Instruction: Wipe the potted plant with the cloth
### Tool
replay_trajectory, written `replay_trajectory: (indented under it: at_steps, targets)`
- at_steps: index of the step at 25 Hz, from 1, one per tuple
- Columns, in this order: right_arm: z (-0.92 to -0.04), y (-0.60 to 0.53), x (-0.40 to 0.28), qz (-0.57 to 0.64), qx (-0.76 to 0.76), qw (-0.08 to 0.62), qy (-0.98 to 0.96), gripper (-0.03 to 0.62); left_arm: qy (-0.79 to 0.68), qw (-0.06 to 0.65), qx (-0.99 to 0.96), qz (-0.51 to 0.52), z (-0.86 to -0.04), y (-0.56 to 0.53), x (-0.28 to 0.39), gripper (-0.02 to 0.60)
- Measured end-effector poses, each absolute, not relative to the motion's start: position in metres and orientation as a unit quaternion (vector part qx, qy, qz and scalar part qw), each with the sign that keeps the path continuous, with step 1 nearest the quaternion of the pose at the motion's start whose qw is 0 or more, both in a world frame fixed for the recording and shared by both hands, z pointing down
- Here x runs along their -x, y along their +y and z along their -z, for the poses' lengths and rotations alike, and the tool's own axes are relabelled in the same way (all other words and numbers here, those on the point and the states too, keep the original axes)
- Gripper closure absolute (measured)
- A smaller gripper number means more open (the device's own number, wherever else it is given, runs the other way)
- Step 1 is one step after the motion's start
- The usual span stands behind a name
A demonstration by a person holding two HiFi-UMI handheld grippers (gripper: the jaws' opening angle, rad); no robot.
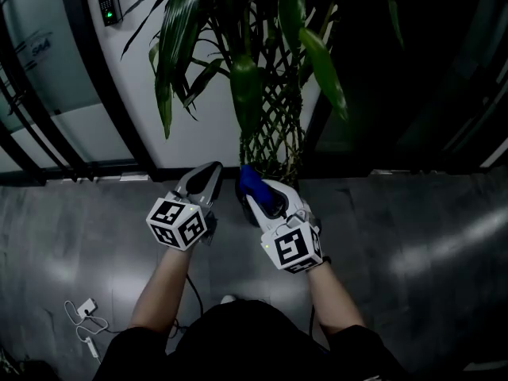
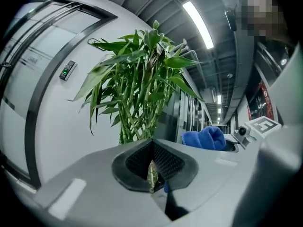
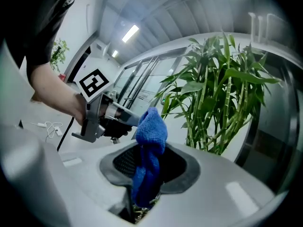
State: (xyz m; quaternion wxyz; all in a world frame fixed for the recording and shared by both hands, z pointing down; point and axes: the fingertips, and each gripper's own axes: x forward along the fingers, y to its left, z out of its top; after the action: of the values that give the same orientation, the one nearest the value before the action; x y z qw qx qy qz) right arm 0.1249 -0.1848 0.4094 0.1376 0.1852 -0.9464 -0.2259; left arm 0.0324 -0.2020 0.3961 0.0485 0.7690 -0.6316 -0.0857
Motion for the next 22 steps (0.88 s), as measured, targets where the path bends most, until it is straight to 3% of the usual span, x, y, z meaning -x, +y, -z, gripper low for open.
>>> replay_trajectory:
  at_steps: [8,15,22]
  targets:
    - [-0.398,-0.224,-0.152,0.204,-0.239,0.127,-0.941,0.488,-0.597,0.030,-0.795,0.098,-0.386,-0.228,-0.053,0.575]
    - [-0.391,-0.275,-0.180,0.211,-0.209,0.102,-0.949,0.488,-0.602,-0.011,-0.797,0.047,-0.383,-0.270,-0.099,0.575]
    - [-0.341,-0.334,-0.225,0.258,-0.150,0.068,-0.952,0.488,-0.659,-0.041,-0.743,0.109,-0.330,-0.297,-0.131,0.575]
